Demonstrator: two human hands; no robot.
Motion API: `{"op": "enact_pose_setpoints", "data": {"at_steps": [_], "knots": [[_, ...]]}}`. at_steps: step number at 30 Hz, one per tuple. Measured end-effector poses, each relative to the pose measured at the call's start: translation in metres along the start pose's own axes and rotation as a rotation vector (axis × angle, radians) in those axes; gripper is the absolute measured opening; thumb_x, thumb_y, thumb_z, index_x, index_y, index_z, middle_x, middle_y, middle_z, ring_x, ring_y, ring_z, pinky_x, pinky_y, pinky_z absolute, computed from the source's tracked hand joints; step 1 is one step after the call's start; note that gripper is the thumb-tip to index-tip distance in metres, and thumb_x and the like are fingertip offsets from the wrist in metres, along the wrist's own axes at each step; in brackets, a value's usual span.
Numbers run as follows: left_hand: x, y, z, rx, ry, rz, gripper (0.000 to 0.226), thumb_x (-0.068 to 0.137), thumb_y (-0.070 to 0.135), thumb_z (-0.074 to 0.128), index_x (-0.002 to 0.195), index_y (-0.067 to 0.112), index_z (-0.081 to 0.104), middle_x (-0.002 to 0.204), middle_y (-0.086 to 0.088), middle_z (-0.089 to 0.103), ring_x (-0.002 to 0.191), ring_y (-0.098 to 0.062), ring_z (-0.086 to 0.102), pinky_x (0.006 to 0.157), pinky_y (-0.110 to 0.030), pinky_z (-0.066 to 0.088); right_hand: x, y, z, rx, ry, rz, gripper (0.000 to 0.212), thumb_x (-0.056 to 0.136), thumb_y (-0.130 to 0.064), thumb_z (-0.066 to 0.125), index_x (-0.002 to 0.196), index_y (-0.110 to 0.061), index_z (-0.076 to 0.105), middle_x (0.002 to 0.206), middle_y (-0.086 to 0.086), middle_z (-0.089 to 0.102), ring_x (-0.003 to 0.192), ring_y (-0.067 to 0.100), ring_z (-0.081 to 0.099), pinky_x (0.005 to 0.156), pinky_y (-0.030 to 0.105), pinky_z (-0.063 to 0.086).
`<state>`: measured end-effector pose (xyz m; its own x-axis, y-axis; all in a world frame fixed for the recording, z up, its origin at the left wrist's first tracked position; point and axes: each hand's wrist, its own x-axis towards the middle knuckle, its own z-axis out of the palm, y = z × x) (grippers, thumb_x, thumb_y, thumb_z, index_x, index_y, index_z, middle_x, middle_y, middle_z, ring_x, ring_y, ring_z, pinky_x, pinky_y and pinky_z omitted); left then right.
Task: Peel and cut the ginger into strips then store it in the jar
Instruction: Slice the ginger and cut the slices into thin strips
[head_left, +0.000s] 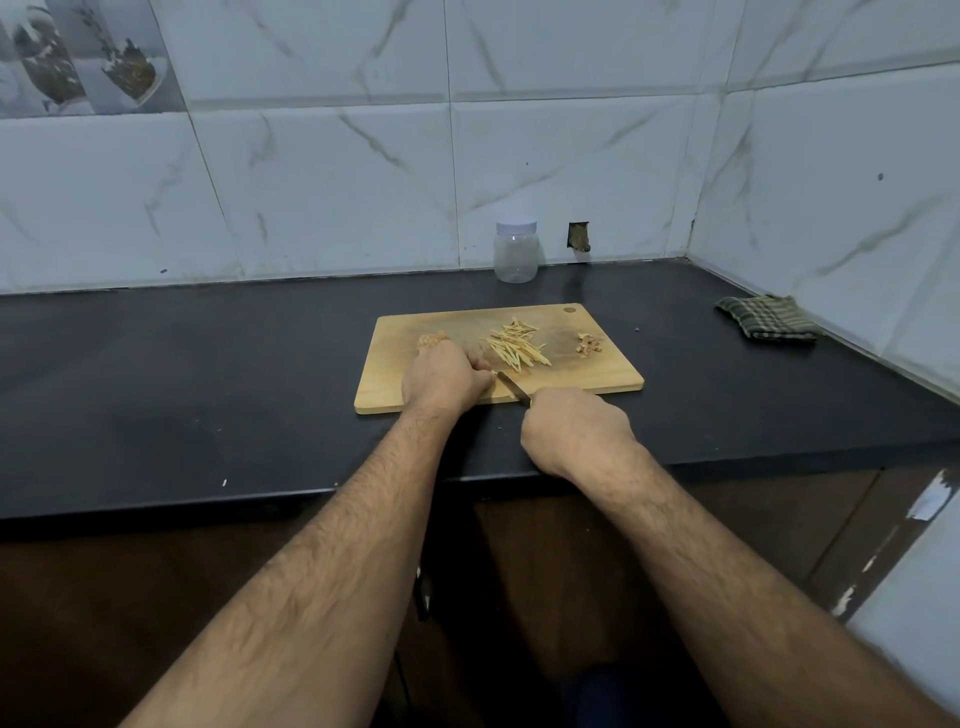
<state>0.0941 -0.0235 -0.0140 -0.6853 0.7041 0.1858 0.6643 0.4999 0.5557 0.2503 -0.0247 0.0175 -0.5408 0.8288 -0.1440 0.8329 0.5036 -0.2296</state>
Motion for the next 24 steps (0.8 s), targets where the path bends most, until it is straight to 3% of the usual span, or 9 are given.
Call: {"op": "enact_pose_setpoints", "data": {"at_steps": [6, 11, 16, 24], "knots": [[0.001, -0.002, 0.002, 0.004, 0.014, 0.004, 0.019, 0.090, 0.033, 0.068, 0.106, 0.032, 0.077, 0.136, 0.007, 0.060, 0.114, -0.017, 0.060, 0.076, -0.026, 0.043, 0.004, -0.003, -0.001, 0.040, 0.047, -0.022, 0.028, 0.101, -0.023, 0.046, 0.122, -0.012, 0.060, 0.117, 0.007, 0.062, 0.089, 0.024, 0.050, 0.073, 0.035, 0.042], [0.004, -0.003, 0.007, 0.023, 0.026, -0.012, 0.021, 0.088, 0.035, 0.068, 0.105, 0.026, 0.077, 0.131, 0.004, 0.063, 0.106, -0.019, 0.063, 0.080, -0.030, 0.053, 0.008, -0.008, -0.002, 0.048, 0.075, -0.045, 0.028, 0.100, -0.023, 0.047, 0.121, -0.011, 0.061, 0.120, 0.007, 0.063, 0.096, 0.025, 0.056, 0.075, 0.034, 0.043], [0.003, -0.004, 0.008, 0.017, 0.025, -0.002, 0.018, 0.089, 0.032, 0.066, 0.103, 0.033, 0.078, 0.117, 0.009, 0.070, 0.102, -0.018, 0.064, 0.074, -0.027, 0.048, 0.010, -0.011, -0.001, 0.035, 0.076, -0.050, 0.027, 0.099, -0.020, 0.046, 0.119, -0.011, 0.062, 0.118, 0.007, 0.063, 0.089, 0.023, 0.051, 0.075, 0.035, 0.044], [0.002, -0.002, 0.008, 0.010, 0.027, -0.020, 0.019, 0.091, 0.036, 0.066, 0.106, 0.036, 0.076, 0.112, 0.008, 0.072, 0.103, -0.017, 0.063, 0.071, -0.027, 0.042, 0.013, -0.017, -0.004, 0.013, 0.027, -0.062, 0.024, 0.099, -0.019, 0.051, 0.119, -0.012, 0.061, 0.119, 0.006, 0.063, 0.090, 0.022, 0.051, 0.078, 0.034, 0.044]]}}
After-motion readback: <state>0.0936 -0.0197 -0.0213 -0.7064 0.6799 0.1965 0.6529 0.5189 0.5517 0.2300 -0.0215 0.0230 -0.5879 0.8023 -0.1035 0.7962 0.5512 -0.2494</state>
